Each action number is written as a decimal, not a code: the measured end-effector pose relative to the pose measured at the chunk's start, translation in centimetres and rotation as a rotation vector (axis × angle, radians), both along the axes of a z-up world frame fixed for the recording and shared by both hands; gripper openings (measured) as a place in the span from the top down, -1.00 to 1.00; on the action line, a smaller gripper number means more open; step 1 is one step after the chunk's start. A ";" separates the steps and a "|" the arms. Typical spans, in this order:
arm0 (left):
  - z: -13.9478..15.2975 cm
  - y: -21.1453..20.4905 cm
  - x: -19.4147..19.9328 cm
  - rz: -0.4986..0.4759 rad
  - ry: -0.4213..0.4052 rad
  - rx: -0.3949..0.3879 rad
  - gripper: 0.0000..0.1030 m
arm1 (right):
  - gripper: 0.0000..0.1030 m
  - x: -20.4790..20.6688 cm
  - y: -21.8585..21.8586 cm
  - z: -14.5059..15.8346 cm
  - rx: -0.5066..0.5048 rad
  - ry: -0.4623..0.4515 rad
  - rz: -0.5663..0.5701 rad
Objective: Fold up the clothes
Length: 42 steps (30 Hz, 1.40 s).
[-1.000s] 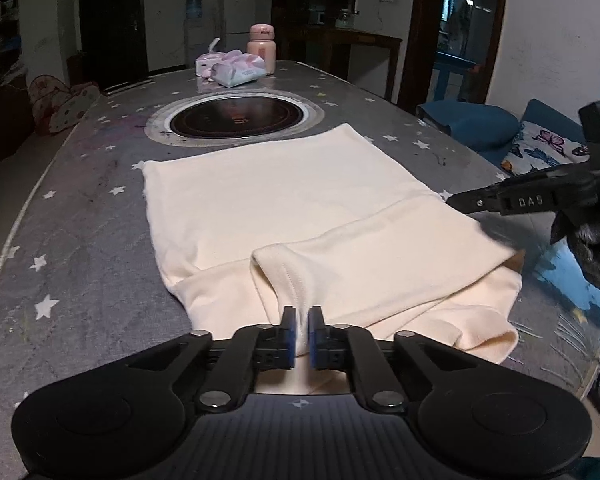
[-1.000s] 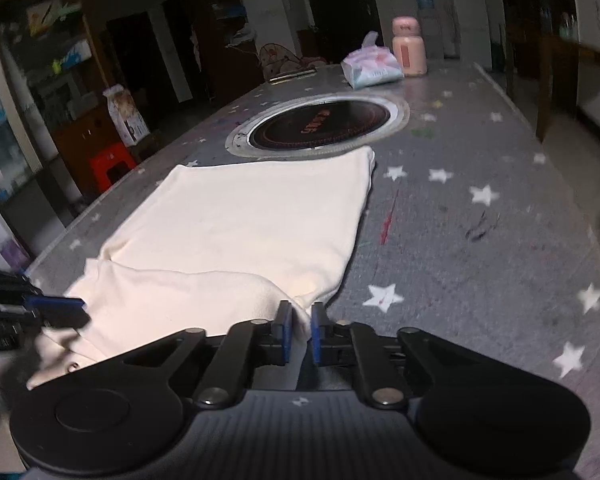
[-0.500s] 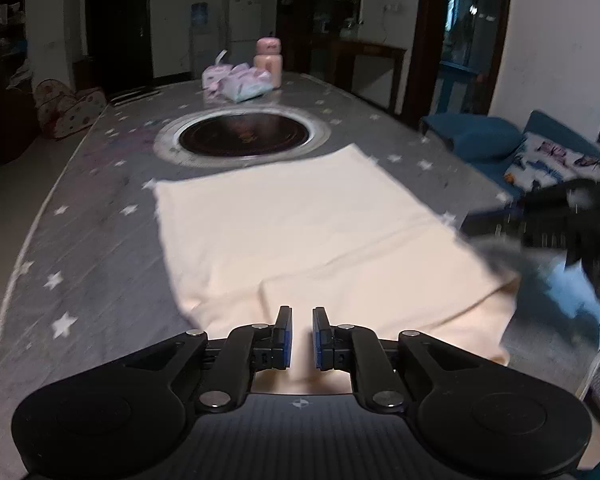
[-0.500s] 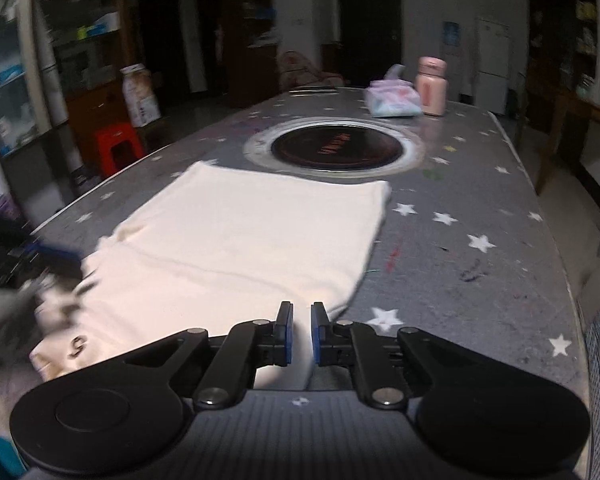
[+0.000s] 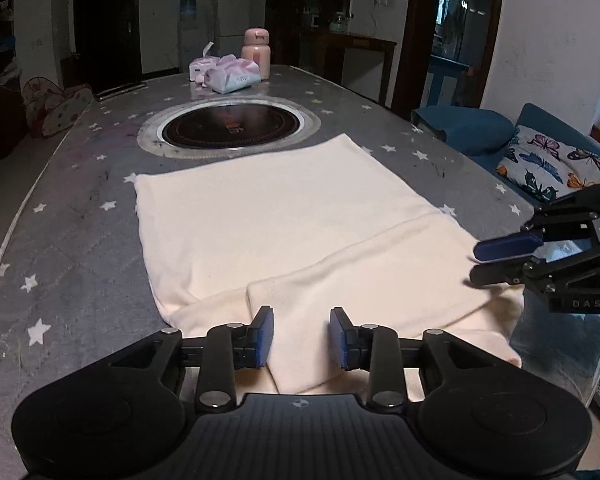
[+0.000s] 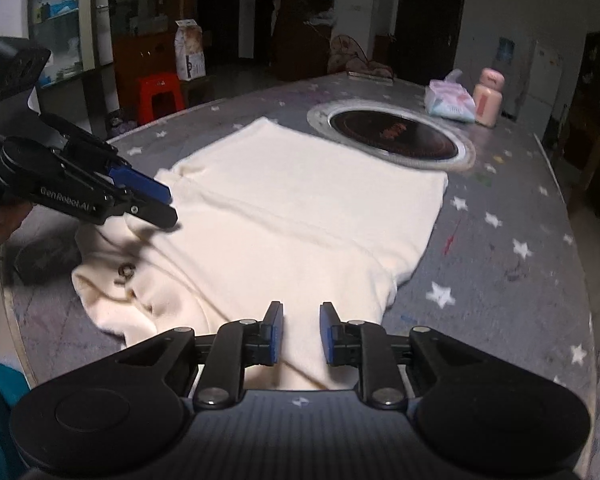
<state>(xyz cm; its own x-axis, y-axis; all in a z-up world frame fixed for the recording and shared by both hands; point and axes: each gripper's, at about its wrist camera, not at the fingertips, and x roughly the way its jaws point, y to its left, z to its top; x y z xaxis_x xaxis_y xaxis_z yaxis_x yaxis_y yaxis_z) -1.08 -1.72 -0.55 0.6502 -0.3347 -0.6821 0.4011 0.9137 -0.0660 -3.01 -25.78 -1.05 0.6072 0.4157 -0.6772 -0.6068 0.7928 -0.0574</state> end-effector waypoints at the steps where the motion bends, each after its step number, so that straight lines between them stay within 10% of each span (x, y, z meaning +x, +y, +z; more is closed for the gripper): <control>1: 0.1 0.0 0.2 0.005 -0.001 -0.008 0.34 | 0.59 0.3 0.1 0.2 0.003 -0.008 0.001; 21: -0.4 0.0 0.8 0.055 0.043 0.007 -0.28 | 0.26 3.3 0.9 -1.4 0.039 0.026 -0.059; 42: -0.1 -0.8 -9.1 -0.265 -0.117 0.146 -0.64 | -0.69 -3.0 -1.4 0.6 -0.010 -0.054 -0.025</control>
